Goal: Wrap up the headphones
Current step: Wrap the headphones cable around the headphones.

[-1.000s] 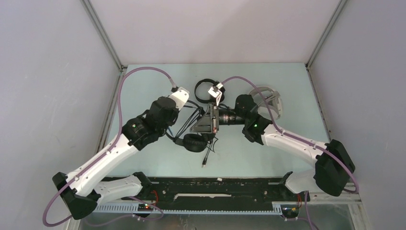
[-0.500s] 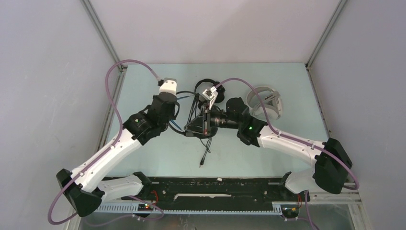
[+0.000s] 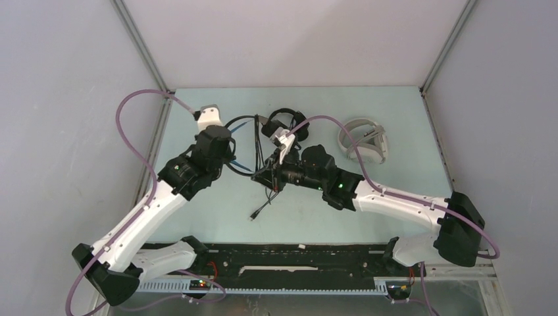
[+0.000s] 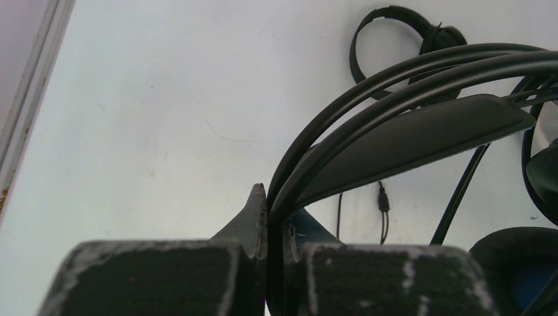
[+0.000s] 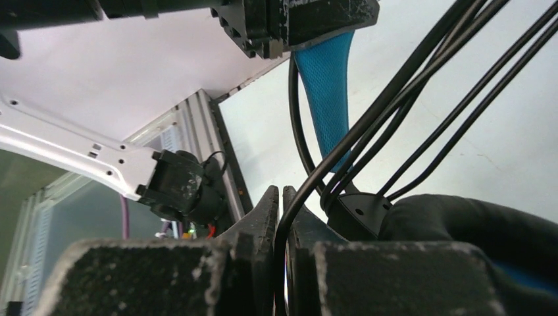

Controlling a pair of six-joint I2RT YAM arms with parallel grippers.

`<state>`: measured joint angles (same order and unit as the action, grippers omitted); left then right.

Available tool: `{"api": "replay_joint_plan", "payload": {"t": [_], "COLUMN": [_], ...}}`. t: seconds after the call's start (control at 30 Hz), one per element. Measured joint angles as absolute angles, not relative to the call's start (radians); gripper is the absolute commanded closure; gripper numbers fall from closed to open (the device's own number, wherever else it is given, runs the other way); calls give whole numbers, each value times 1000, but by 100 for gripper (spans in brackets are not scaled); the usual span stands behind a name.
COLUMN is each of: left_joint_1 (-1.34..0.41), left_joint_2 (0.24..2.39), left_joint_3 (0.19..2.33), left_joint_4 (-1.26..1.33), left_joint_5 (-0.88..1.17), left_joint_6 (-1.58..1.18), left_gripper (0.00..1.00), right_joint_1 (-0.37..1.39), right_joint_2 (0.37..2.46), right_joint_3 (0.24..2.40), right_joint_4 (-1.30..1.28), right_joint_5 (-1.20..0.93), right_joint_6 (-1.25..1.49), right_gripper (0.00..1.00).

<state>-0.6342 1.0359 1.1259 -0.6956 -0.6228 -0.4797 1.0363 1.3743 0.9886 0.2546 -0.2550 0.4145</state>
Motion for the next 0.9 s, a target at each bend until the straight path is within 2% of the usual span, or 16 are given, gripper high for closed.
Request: {"api": "replay_joint_plan", "payload": {"t": [0.27, 0.9], "left_joint_1": [-627, -615], "left_joint_2": [1013, 942], "left_joint_3": [1126, 1147], "left_joint_4": [-717, -719], "left_joint_5": [-642, -633], "left_joint_6": [-584, -604], "left_gripper": [100, 100], "right_joint_1": [1086, 1169], "right_joint_2": [1374, 1439], "right_joint_3": [989, 994], "right_joint_4": [245, 294], "right_joint_5": [-125, 62], "right_joint_6": [316, 152], "right_gripper": [93, 91]}}
